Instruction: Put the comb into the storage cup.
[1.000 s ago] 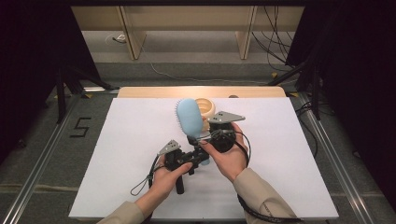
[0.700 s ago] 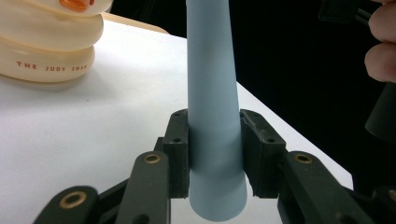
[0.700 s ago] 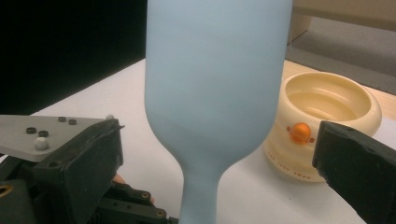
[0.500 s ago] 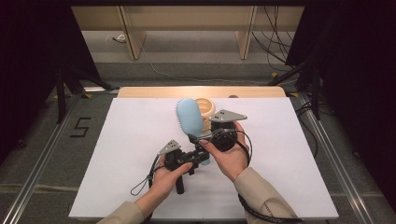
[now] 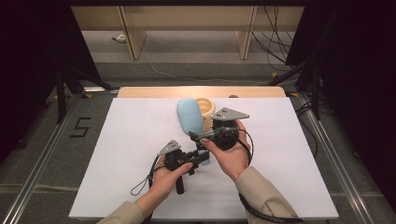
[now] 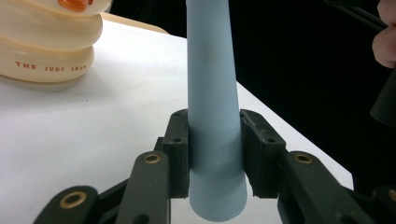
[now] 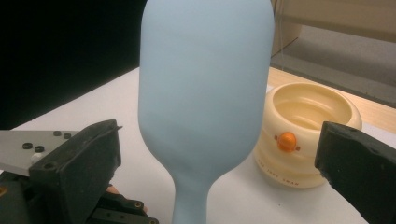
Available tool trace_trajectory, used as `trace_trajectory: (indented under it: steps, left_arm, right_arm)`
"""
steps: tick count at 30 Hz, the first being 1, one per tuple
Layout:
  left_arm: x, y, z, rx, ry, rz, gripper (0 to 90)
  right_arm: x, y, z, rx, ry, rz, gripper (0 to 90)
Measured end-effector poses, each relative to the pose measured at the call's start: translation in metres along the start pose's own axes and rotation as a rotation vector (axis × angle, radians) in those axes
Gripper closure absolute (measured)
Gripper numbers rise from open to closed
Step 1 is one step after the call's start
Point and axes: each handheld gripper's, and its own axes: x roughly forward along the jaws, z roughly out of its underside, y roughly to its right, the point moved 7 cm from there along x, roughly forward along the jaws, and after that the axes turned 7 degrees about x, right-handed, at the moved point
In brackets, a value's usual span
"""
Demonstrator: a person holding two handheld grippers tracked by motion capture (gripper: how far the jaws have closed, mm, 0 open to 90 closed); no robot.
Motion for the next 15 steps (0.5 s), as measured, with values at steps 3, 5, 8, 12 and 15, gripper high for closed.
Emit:
trace_trajectory:
  steps: [3,5,8,12,15]
  left_arm:
    - [0.0003,0.0009,0.0003,-0.006,0.001,0.0,64.8]
    - [0.0005,0.0012,0.0003,-0.001,0.001,0.004,64.8]
    - [0.0007,0.0014,0.0004,0.0,0.001,0.005,64.8]
    - [0.0005,0.0013,0.0001,-0.002,0.002,0.004,64.8]
    - [0.0004,0.0012,-0.0003,-0.002,0.004,0.006,64.8]
  right_arm:
    - [-0.0004,0.0005,-0.0011,-0.002,0.0,0.001,1.1]
    - [-0.0005,0.001,-0.0023,-0.001,0.006,-0.002,1.1]
    - [-0.0013,0.0018,-0.0039,-0.001,0.008,0.0,1.1]
    - [-0.0024,0.0026,-0.0069,0.0,0.015,-0.003,1.1]
    - [-0.0036,0.0035,-0.0093,0.0,0.018,0.0,1.1]
